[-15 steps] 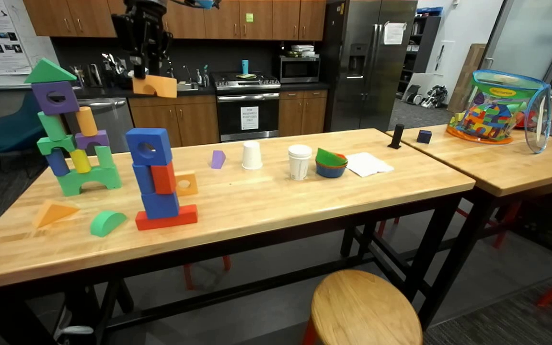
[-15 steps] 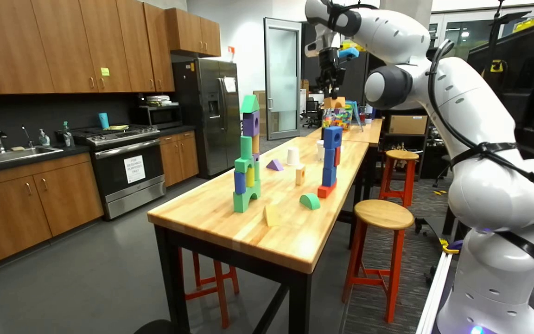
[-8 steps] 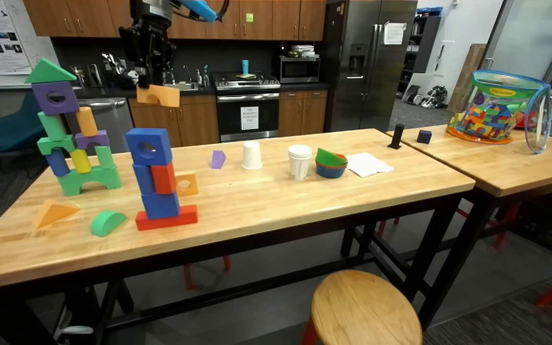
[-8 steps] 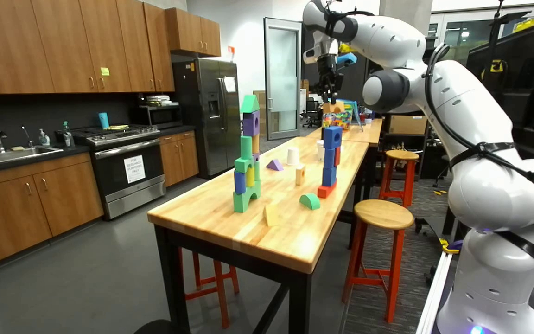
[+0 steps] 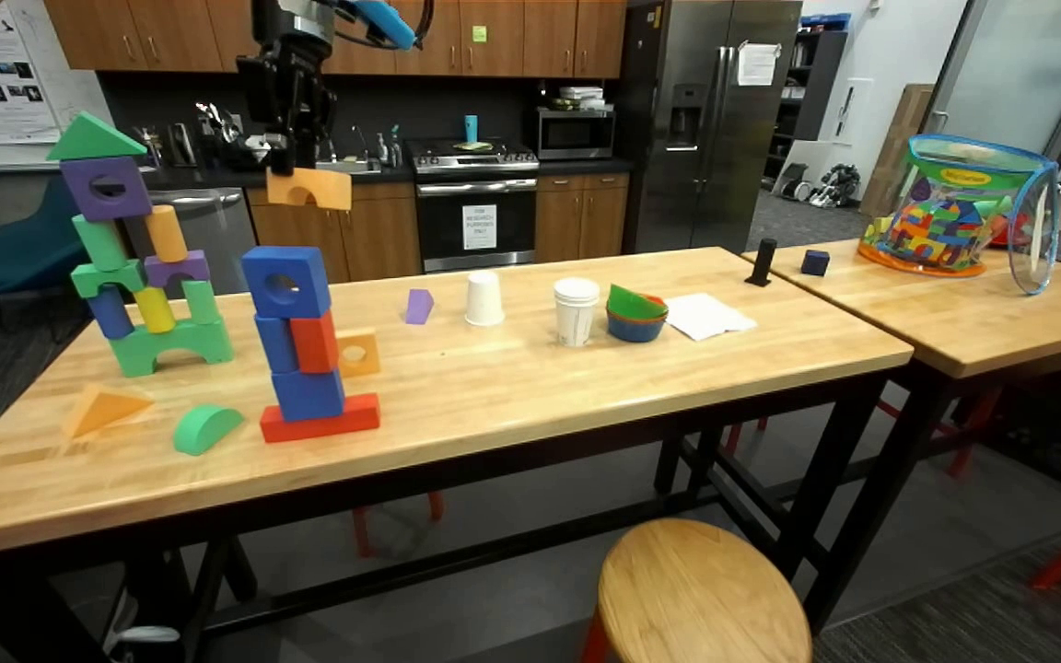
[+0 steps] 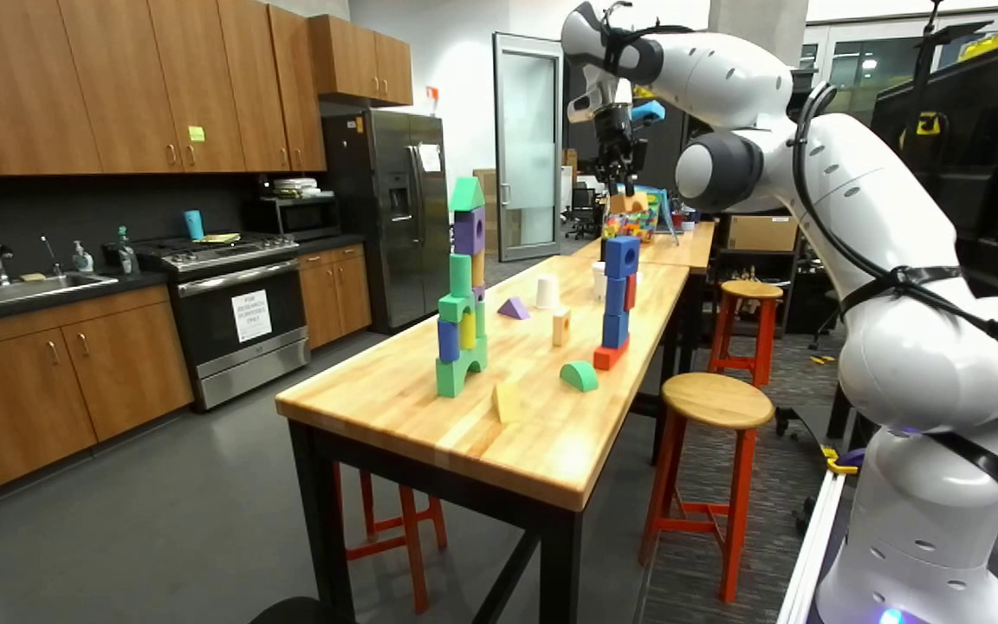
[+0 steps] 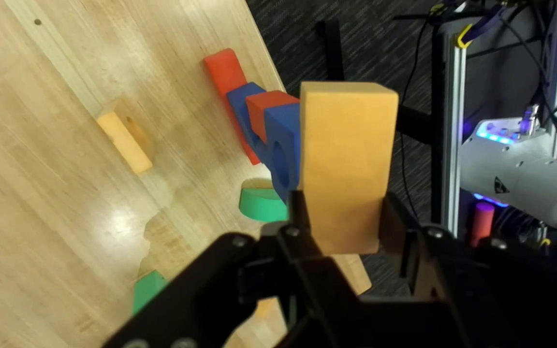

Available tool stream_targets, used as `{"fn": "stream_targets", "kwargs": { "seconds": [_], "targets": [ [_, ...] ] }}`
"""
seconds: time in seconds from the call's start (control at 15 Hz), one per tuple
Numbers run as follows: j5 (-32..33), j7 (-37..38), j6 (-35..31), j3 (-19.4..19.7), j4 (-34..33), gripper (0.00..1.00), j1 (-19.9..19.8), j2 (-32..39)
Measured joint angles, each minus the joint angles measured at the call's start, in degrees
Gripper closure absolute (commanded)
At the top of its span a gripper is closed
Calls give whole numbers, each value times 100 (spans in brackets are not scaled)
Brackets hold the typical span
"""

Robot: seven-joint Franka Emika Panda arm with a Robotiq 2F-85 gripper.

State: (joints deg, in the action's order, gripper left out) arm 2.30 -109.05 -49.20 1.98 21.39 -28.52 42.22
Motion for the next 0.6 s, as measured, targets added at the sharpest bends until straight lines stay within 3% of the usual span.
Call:
{"fn": "stream_targets", "kwargs": {
  "seconds": [0.2, 0.27, 0.6],
  "targets": [
    [267, -632, 99, 43, 2, 85, 77, 10],
    [358, -797, 113, 82, 2, 60, 112, 17],
    [351, -823, 114, 98, 3, 60, 105, 58]
  ]
}}
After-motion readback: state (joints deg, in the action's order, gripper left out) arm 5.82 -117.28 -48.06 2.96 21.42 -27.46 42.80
